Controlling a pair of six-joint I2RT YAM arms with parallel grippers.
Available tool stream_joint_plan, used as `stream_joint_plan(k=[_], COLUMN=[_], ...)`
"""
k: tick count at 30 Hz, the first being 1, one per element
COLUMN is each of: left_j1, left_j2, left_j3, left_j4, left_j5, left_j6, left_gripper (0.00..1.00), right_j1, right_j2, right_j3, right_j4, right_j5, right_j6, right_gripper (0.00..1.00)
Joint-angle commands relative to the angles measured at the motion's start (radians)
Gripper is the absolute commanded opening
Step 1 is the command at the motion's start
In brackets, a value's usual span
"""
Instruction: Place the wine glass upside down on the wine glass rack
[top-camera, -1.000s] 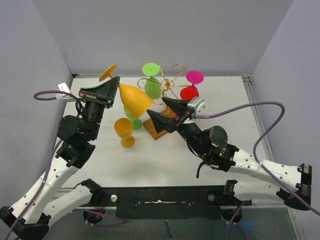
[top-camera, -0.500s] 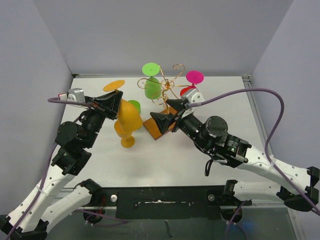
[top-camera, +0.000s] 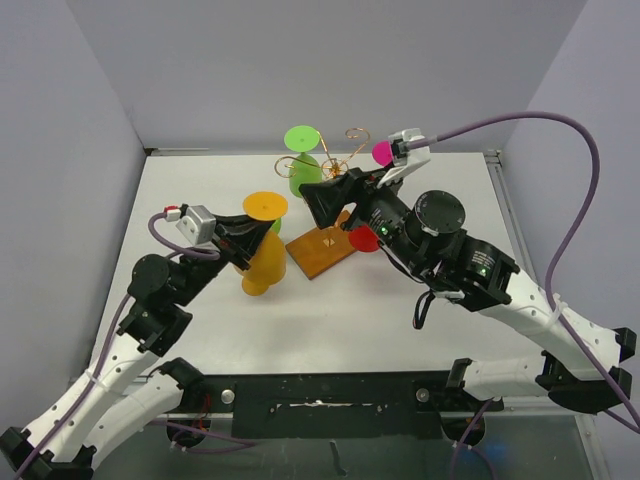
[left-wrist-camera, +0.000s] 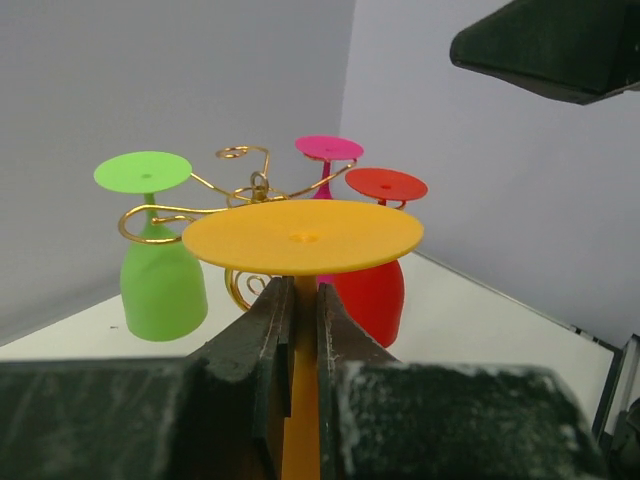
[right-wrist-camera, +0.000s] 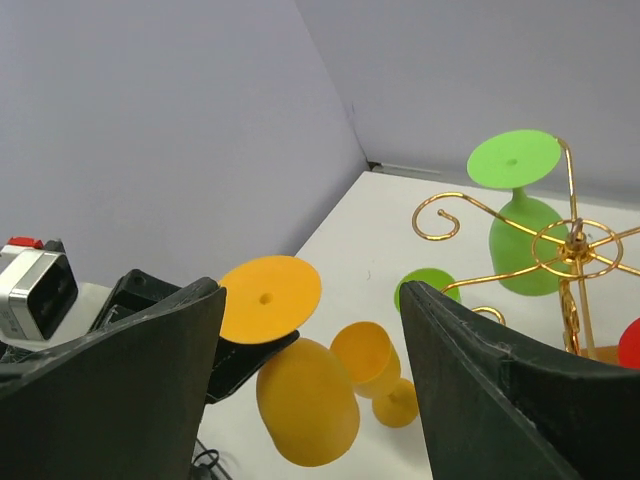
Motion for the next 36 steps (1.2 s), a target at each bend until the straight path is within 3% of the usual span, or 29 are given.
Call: stream_joint_plan(k=[1, 15, 23, 29, 36], left_j1=[0.005, 0.005, 0.004, 0.003, 0.003], left_j2=[0.003, -0.001, 0.021, 0.037, 0.041], left_j3=[-0.010, -0.077, -0.082, -0.116, -0.145], left_j4=[0.159, 0.303, 0.379, 0.415, 0.447], left_j5=[0.098, 0.164, 0.184, 0.196, 0.208], left_j6=[0.055, 0.052, 0.042, 0.029, 0.009], left_gripper=[0.00, 0.00, 0.00, 0.00, 0.00], right_j1=[-0.011, -0.050, -0.059, -0.066, -0.089], right_j2=[0.021, 0.061, 0.072, 0.059, 0.019], right_j3=[0.058, 0.001, -0.048, -0.086, -0.156], right_j4=[-0.086, -0.066, -0.023, 0.016, 0.058], right_j5=[0.008, -0.183, -0.197, -0.220, -0.288], right_j6=[0.139, 0.283, 0.398, 0.474, 0.581], right_gripper=[0.71, 0.67, 0.58, 0.46, 0.25])
